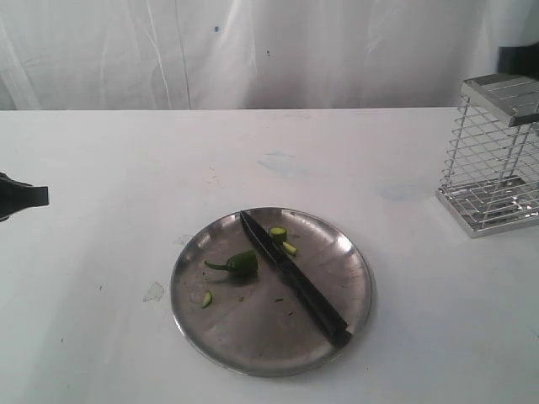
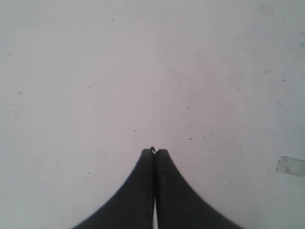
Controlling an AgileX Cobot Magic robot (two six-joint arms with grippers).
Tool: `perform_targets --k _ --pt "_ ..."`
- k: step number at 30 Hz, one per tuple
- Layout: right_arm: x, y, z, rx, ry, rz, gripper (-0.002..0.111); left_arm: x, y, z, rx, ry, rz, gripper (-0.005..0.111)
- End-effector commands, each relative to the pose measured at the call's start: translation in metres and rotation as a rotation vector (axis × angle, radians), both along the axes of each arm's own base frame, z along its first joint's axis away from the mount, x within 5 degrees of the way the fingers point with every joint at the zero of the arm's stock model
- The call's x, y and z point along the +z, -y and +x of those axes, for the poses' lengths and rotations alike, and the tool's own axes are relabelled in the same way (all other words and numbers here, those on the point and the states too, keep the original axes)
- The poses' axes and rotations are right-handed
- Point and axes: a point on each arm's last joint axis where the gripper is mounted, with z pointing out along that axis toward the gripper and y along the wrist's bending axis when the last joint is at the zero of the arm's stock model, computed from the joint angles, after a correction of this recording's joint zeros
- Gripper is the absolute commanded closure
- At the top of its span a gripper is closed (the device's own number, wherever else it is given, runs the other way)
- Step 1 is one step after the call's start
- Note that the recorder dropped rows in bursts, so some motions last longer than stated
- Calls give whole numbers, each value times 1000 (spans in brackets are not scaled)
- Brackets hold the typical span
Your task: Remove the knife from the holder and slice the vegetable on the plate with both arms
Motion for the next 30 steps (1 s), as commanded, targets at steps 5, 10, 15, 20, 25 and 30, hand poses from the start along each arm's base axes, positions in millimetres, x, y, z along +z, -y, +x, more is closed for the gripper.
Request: perform_targets --k 5,10,15,20,25,30 --pt "-18 15 -93 -59 290 27 108 12 0 -19 174 47 -197 107" --pt "-22 13 -144 -55 459 27 108 41 2 -65 232 258 -174 107" --pt "-22 12 -180 -61 555 34 108 60 6 -118 236 435 -80 107" --pt "-53 16 -189 -111 263 32 108 67 12 -158 219 601 -30 107" --pt "-62 17 -189 -128 198 55 108 79 14 -190 242 734 18 107" --pt "-68 17 -186 -124 214 34 108 85 10 -216 334 747 80 107"
